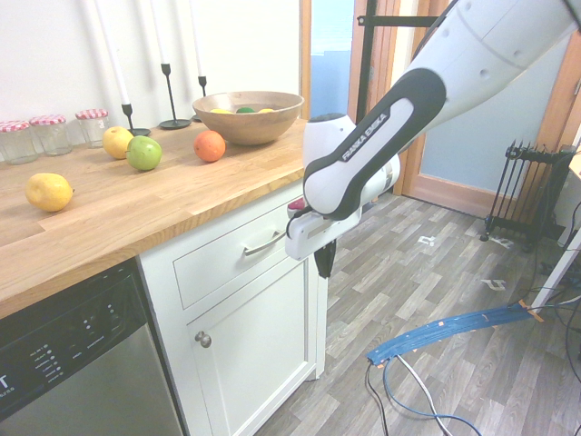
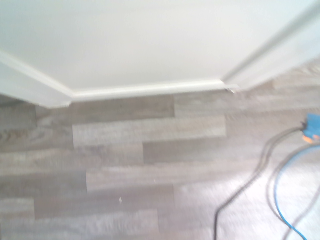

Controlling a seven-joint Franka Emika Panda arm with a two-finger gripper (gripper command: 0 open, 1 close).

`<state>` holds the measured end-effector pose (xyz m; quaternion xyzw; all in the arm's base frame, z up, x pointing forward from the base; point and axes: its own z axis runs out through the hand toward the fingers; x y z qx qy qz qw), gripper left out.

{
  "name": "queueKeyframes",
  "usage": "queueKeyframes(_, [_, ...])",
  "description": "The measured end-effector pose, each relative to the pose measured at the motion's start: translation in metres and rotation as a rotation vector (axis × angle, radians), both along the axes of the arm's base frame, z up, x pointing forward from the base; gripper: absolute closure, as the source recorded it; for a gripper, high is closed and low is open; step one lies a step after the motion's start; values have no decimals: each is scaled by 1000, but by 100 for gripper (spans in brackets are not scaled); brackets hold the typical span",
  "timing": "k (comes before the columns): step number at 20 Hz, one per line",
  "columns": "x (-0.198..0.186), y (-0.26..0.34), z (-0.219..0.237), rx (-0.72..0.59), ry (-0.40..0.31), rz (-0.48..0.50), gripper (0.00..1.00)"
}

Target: Close the drawer

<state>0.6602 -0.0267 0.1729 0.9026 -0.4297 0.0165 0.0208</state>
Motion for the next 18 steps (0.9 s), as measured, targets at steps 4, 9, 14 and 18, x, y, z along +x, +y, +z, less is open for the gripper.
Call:
queueKeyframes(4, [-42,-28,52,23,1,12,100])
queueKeyframes(9, [-112,-57,91,46,4,38,100])
queueKeyframes(14, [-186,-52,104,57,-7,52,100])
queueKeyframes(18, [-244,-38,97,60,-8,64,0])
